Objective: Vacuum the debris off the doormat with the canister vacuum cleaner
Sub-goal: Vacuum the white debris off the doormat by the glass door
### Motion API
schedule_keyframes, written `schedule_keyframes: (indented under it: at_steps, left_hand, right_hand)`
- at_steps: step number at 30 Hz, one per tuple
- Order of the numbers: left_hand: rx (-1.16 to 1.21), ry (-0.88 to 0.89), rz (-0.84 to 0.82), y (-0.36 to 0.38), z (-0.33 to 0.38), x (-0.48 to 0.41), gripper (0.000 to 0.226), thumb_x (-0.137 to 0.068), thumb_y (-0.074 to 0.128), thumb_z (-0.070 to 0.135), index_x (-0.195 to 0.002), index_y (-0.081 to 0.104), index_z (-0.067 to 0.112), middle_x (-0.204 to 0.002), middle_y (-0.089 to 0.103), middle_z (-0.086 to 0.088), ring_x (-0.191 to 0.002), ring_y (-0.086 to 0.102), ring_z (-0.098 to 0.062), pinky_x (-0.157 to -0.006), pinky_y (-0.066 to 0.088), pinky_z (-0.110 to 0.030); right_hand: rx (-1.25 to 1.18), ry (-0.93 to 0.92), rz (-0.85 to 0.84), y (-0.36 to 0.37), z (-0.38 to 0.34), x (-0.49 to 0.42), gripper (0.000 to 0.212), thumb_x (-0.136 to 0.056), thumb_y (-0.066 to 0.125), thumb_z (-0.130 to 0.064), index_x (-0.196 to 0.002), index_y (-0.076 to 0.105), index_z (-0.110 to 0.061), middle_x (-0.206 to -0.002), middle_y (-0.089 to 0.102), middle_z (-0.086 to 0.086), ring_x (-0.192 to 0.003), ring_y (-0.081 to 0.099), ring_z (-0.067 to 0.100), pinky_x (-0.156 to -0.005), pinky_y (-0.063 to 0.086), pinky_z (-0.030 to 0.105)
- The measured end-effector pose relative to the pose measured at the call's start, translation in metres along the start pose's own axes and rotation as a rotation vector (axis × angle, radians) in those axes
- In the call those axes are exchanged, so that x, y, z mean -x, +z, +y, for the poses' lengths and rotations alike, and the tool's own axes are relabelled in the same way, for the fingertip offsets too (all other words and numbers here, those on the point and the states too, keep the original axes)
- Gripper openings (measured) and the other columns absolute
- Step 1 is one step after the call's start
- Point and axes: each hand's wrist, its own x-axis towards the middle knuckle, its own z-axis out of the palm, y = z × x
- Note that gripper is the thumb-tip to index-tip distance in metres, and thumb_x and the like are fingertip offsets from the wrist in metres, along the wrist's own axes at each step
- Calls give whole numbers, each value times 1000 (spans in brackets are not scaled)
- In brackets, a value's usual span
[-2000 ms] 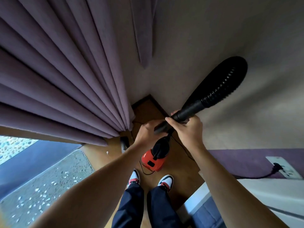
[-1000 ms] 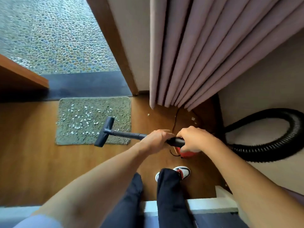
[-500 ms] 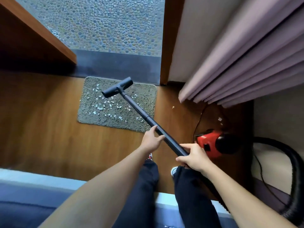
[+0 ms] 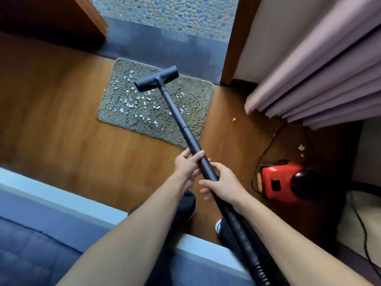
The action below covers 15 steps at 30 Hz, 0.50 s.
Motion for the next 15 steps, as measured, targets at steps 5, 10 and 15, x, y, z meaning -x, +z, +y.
schedule_keyframes:
  at_steps: [5,10,15]
  left_hand:
    - [10,45,0,-9,-46,-43,44,-88,69,-1,-129,56,9,-94,68,-14,-71,72,-25,-50,54,-24]
    - [195,58,-22,-18,-94,-79,50,-86,72,1,-130,53,15,-99,64,-14,-81,71,-36,-61,59,-36]
    - [124,134,-24,-35,-129,-83,29,-84,76,3,-99,62,25,-102,66,-18,-70,73,-28,-63,60,-43]
  right_hand:
    - [-188,-80,-7,4,55,-41,51,-89,65,10,-108,63,-37,-87,74,0,-71,69,36,-58,62,36]
    - [-227,-120,38,13,107,-69,38,-86,67,13,-90,69,-25,-77,75,7,-58,66,22,-61,63,35]
    - [-168,-208,52,17,151,-79,35,-82,67,14,-98,72,-16,-76,77,4,-55,67,20,-58,62,31]
